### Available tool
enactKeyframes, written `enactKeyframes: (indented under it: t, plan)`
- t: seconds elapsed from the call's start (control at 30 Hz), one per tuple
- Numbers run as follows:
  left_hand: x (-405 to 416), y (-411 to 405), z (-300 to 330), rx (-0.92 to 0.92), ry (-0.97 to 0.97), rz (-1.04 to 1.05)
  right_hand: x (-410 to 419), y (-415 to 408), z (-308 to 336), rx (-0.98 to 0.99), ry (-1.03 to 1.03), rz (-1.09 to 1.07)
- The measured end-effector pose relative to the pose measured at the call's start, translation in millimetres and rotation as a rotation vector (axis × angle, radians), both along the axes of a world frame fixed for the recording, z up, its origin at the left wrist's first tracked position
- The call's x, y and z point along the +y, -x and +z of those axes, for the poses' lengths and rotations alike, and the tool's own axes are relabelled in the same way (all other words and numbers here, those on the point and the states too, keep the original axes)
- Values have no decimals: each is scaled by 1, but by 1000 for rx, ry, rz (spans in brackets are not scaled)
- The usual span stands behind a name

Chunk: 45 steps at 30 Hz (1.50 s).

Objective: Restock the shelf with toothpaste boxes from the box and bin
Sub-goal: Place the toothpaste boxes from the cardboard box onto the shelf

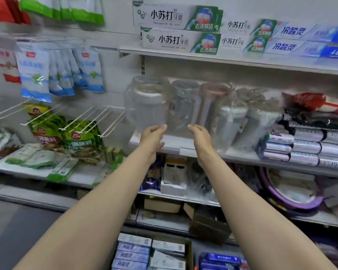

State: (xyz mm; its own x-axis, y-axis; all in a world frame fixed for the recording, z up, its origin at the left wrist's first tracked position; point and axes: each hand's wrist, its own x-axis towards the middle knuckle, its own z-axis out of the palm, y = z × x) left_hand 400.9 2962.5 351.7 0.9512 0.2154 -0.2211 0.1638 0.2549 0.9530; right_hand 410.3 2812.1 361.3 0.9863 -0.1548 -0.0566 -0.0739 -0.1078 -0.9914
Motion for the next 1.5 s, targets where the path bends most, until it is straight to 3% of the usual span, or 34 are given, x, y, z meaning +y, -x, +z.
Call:
enactKeyframes:
  t: [0.37, 0.77, 1.17, 1.5]
  plan:
    - [17, 48, -194, 385, -13, 36, 7, 42, -211, 415, 15, -12]
    - [35, 109, -501, 782, -18, 16, 0, 92, -502, 817, 42, -199]
    - [4, 89, -738, 862, -203, -112, -38, 93, -742, 994, 23, -211]
    - [-2, 84, -844, 921, -284, -84, -70, 84, -878, 1009, 238, -123]
